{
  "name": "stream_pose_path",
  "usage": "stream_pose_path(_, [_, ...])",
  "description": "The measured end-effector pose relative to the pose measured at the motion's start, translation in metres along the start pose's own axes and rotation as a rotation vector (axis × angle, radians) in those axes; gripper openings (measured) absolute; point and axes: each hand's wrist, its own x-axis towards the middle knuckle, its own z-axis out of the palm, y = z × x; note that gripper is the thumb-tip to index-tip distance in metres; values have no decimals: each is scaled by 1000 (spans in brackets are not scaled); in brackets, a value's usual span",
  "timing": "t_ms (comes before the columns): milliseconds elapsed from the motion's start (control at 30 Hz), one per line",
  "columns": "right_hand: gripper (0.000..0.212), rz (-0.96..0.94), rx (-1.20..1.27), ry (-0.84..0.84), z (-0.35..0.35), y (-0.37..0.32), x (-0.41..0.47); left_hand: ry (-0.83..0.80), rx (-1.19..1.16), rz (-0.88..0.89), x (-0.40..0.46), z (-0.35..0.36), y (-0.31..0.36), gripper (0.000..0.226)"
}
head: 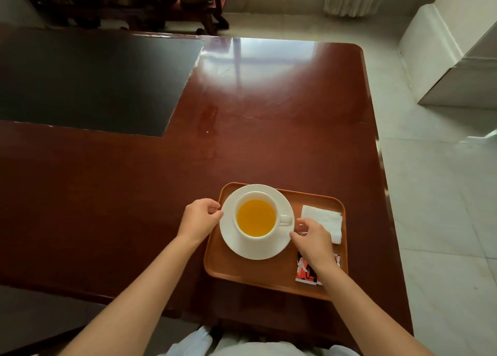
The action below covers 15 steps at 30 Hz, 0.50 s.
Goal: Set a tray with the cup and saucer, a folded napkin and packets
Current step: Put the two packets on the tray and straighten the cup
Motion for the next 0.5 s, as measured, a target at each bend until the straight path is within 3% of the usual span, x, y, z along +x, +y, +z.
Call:
stream_pose_path(267, [17,75,-11,95,18,-2,2,-98,71,13,9,7,-9,7])
stream_pose_path(500, [16,75,-14,105,20,-3,-1,-112,31,25,6,8,-12,6])
